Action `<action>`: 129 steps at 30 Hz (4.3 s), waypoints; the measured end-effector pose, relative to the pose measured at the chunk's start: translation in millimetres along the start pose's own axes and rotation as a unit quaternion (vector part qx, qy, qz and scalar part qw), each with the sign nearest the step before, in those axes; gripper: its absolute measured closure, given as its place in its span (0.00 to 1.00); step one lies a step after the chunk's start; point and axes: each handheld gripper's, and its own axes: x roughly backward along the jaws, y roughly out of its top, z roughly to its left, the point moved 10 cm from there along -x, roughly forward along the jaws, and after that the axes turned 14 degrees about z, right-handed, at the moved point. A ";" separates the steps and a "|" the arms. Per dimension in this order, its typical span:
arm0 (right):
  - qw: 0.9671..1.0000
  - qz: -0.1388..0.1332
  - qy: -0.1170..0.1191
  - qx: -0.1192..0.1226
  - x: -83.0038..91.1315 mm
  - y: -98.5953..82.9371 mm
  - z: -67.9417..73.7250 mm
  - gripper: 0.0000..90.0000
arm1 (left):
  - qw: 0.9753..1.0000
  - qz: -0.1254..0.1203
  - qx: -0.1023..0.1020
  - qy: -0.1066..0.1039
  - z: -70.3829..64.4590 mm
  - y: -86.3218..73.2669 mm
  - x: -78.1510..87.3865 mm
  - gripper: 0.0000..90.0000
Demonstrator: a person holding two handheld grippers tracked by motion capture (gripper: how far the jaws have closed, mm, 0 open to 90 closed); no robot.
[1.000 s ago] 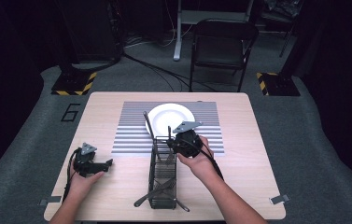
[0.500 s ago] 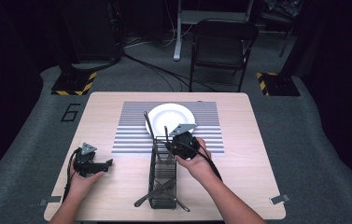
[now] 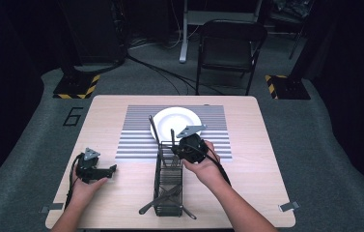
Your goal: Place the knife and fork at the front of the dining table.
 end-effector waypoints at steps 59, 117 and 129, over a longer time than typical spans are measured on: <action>0.999 -0.002 0.017 -0.041 110.6 20.3 -49.2 0.97 | 1.000 0.000 0.000 0.000 0.0 -0.1 0.0 0.08; 0.982 0.065 -0.044 -0.172 -3.3 -44.8 -149.1 0.97 | 1.000 -0.001 0.000 0.001 0.1 0.2 -0.1 0.08; 0.972 0.051 -0.042 -0.226 -17.7 -46.7 -166.9 0.96 | 1.000 -0.001 0.000 0.002 0.2 0.4 -0.2 0.08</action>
